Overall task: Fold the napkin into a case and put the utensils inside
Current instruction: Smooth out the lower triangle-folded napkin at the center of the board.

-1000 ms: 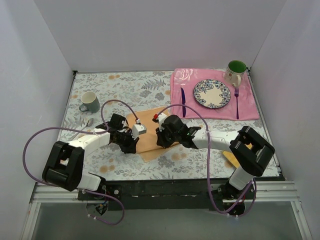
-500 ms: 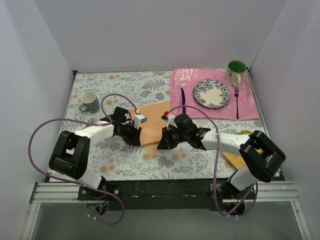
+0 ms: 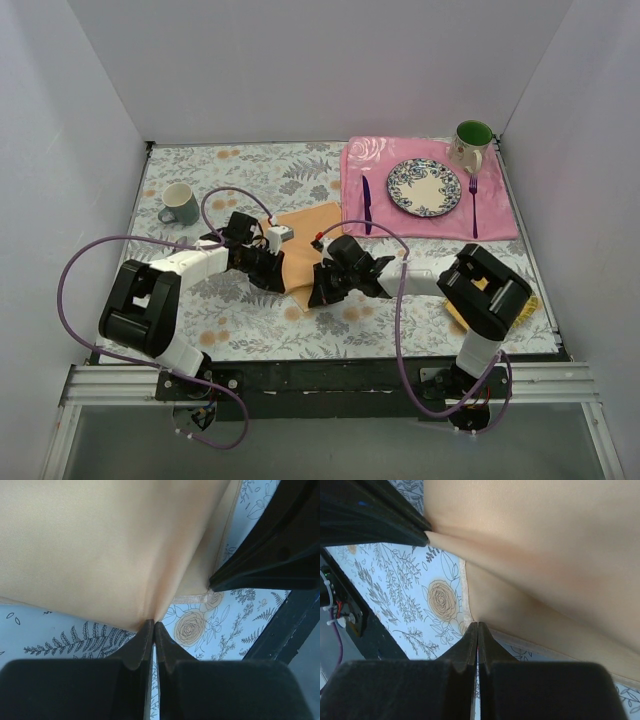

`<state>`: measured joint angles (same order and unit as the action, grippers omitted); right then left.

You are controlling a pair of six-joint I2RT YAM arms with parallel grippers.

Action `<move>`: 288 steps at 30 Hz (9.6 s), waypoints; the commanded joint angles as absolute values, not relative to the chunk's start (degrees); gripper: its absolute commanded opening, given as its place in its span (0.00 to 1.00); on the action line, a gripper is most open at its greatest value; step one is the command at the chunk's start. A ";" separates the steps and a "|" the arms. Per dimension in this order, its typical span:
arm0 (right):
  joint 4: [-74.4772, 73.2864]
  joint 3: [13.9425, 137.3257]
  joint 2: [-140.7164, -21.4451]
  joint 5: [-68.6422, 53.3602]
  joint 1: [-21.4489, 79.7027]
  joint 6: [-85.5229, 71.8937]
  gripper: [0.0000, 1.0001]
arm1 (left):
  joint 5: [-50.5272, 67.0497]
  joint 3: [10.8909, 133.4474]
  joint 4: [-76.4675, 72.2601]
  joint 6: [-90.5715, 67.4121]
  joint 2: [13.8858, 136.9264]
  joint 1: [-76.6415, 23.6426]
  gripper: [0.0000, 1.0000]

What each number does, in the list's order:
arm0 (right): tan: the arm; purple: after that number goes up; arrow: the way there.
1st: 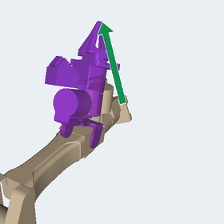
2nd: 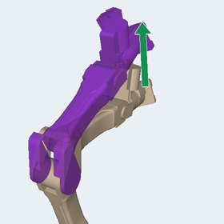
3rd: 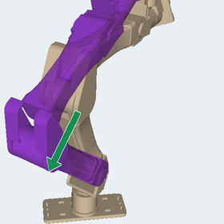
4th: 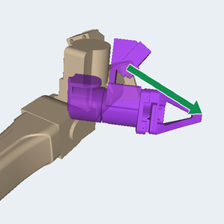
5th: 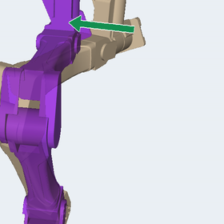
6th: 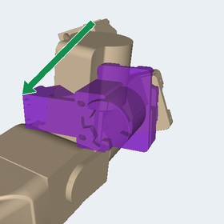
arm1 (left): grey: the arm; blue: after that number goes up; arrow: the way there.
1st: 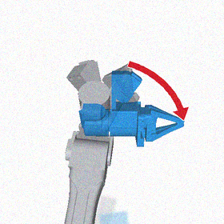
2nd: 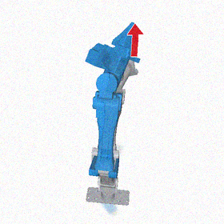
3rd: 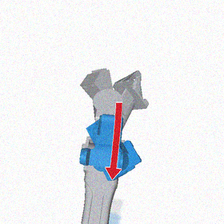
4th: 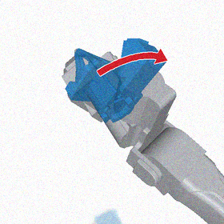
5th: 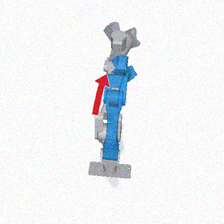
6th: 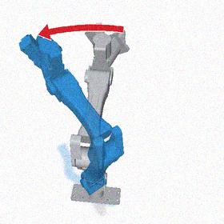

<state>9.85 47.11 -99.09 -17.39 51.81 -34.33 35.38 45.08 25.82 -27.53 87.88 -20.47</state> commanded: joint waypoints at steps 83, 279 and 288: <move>5.01 52.03 -94.83 -24.70 61.26 59.50 0.54 | 53.44 31.74 -8.25 -80.67 86.14 7.21 0.48; -1.32 66.45 -104.50 -45.17 41.92 26.46 0.01 | 43.22 47.00 21.79 -39.28 70.45 3.36 0.46; -0.97 67.32 -105.91 -44.91 41.84 25.40 0.01 | 41.50 44.40 0.81 -77.42 72.78 6.52 0.98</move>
<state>-1.93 65.67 -106.43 -43.90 42.04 26.65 44.21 46.70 11.18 -57.98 80.88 9.87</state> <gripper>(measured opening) 0.024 0.976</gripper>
